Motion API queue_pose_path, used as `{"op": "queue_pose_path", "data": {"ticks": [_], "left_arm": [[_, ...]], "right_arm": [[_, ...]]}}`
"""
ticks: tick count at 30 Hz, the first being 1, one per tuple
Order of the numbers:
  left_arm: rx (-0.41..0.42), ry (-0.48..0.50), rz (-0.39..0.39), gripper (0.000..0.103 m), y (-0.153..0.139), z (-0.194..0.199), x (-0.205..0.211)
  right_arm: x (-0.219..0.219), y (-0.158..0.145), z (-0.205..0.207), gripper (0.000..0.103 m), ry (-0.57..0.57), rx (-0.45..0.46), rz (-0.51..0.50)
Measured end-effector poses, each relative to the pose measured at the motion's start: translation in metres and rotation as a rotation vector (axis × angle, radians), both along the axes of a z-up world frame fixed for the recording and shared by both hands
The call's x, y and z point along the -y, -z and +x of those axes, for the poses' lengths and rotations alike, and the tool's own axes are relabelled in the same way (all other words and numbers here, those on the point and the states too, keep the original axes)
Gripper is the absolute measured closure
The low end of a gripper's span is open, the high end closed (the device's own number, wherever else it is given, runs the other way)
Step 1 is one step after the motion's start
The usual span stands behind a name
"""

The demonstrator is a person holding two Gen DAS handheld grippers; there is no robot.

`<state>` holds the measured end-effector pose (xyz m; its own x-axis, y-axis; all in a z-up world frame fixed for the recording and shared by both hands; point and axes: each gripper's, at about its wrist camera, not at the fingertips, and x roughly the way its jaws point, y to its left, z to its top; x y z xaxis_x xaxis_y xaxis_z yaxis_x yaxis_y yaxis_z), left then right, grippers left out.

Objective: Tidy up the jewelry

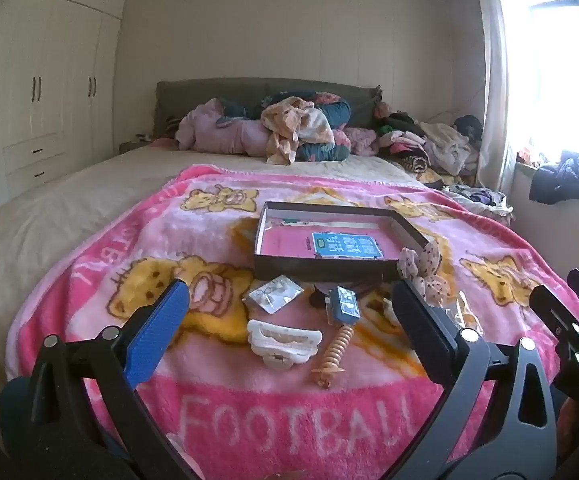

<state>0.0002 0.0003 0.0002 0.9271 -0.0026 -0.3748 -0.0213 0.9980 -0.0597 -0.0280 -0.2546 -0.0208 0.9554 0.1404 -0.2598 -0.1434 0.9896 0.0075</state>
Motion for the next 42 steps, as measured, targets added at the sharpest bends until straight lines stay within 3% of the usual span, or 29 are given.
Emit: {"op": "queue_pose_path", "data": {"ticks": [42], "left_arm": [[-0.016, 0.001, -0.008, 0.010, 0.0049, 0.0010, 0.0056]], "right_arm": [[-0.0010, 0.0012, 0.0024, 0.006, -0.006, -0.005, 0.005]]}}
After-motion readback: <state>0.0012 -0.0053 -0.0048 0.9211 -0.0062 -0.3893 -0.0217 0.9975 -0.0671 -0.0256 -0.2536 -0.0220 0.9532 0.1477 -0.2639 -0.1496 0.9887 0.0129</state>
